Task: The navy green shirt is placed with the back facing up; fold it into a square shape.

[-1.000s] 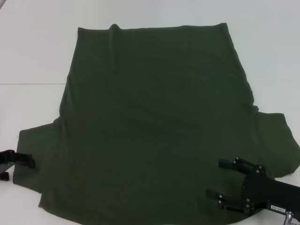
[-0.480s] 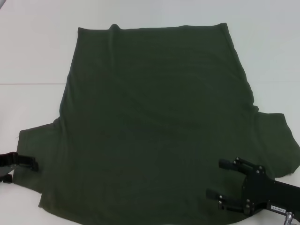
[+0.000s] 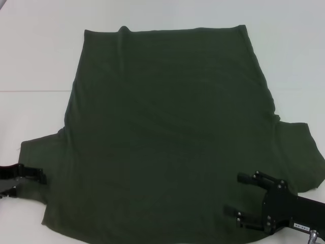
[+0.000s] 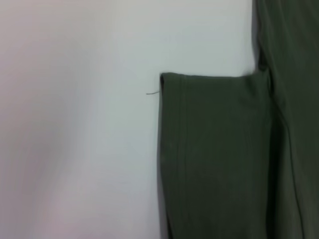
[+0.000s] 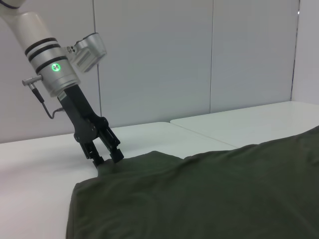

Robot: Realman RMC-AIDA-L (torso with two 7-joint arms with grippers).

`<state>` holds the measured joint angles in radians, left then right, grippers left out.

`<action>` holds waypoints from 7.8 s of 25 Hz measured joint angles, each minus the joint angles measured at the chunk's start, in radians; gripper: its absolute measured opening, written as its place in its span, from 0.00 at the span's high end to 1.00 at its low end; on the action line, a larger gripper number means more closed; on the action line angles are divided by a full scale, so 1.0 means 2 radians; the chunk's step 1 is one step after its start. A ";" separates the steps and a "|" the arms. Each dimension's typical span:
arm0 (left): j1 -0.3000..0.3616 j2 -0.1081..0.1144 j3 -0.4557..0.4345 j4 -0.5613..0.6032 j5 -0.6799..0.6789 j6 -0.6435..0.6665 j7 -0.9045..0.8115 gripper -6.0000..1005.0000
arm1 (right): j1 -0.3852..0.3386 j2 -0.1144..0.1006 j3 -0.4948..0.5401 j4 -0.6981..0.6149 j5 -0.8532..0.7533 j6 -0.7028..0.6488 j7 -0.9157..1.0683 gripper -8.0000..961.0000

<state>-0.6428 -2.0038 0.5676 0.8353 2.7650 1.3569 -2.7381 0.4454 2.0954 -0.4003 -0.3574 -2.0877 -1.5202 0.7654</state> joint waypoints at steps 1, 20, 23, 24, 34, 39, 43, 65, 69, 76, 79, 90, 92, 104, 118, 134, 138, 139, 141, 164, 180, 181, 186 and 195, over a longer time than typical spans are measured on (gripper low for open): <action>0.000 0.000 0.000 0.000 -0.001 0.000 0.000 0.21 | 0.000 0.000 0.000 0.000 0.000 0.000 0.000 0.08; -0.007 0.004 -0.005 -0.012 -0.011 0.003 -0.001 0.22 | 0.000 -0.001 0.000 0.000 0.002 -0.002 0.000 0.08; -0.008 0.004 -0.003 -0.012 -0.011 0.000 0.000 0.30 | 0.000 -0.001 0.000 0.000 0.002 -0.003 -0.001 0.08; -0.008 0.004 -0.003 -0.012 -0.011 -0.001 0.000 0.34 | 0.000 -0.001 0.000 0.000 0.002 -0.003 -0.001 0.08; -0.007 0.004 -0.004 -0.012 -0.009 -0.010 -0.003 0.77 | 0.000 -0.001 0.000 -0.001 0.003 -0.003 -0.001 0.08; -0.006 0.004 -0.003 -0.012 -0.009 -0.010 -0.002 0.92 | 0.000 -0.001 0.000 -0.001 0.003 -0.003 -0.001 0.08; -0.006 0.004 -0.004 -0.012 -0.011 -0.006 0.003 0.98 | 0.001 -0.001 0.000 -0.001 0.003 -0.003 -0.001 0.08; -0.006 0.048 -0.112 0.044 -0.006 0.074 0.057 0.97 | 0.001 0.000 0.003 -0.001 0.003 -0.011 -0.005 0.08; -0.016 0.053 -0.112 0.048 -0.001 0.075 0.056 0.97 | 0.001 0.000 0.004 -0.001 0.003 -0.012 -0.005 0.08; -0.045 0.061 -0.098 0.046 0.000 0.075 0.051 0.96 | 0.003 0.000 0.003 -0.001 0.003 -0.014 -0.005 0.08; -0.055 0.061 -0.085 0.045 0.000 0.074 0.045 0.96 | 0.003 0.000 0.002 -0.001 0.003 -0.014 -0.005 0.08; -0.111 0.046 -0.057 -0.003 -0.013 0.093 0.029 0.96 | 0.004 0.000 0.001 -0.001 0.003 -0.015 -0.005 0.08; -0.123 0.037 -0.033 -0.031 -0.014 0.083 0.030 0.95 | 0.003 0.000 0.001 -0.001 0.003 -0.015 -0.005 0.08; -0.118 -0.004 0.030 -0.057 -0.011 0.041 0.023 0.95 | 0.001 0.000 0.003 -0.001 0.003 -0.018 -0.005 0.08; -0.108 -0.026 0.045 -0.073 -0.009 0.002 0.024 0.94 | 0.004 0.000 0.004 -0.001 0.003 -0.018 -0.005 0.08; -0.093 0.005 0.016 -0.069 -0.077 0.052 0.051 0.58 | 0.007 0.000 0.004 -0.001 0.003 -0.016 -0.005 0.08; -0.072 0.021 -0.043 -0.061 -0.074 0.054 0.039 0.50 | 0.007 0.000 0.004 -0.002 0.003 -0.017 -0.005 0.08; -0.066 0.024 -0.061 -0.059 -0.074 0.050 0.037 0.46 | 0.007 0.000 0.004 -0.002 0.004 -0.017 -0.005 0.08; -0.054 0.026 -0.092 -0.058 -0.073 0.038 0.035 0.37 | 0.006 0.000 0.004 -0.002 0.004 -0.017 -0.005 0.08; -0.036 0.005 -0.107 -0.110 -0.078 -0.106 0.035 0.10 | 0.006 -0.001 0.005 -0.003 0.004 -0.016 -0.005 0.08; -0.047 -0.002 -0.101 -0.128 -0.079 -0.153 0.038 0.10 | 0.002 -0.001 0.005 -0.003 0.004 -0.018 -0.005 0.08; -0.047 -0.002 -0.101 -0.128 -0.079 -0.154 0.038 0.10 | 0.002 -0.001 0.005 -0.003 0.004 -0.018 -0.005 0.08; -0.048 -0.002 -0.100 -0.127 -0.078 -0.159 0.039 0.10 | 0.002 -0.001 0.005 -0.003 0.004 -0.018 -0.005 0.08; -0.048 -0.005 -0.093 -0.129 -0.079 -0.167 0.042 0.10 | 0.002 -0.001 0.005 -0.003 0.004 -0.018 -0.005 0.08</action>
<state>-0.7392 -2.0133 0.3817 0.5778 2.6061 1.0230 -2.6543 0.4493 2.0939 -0.3912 -0.3636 -2.0800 -1.5570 0.7547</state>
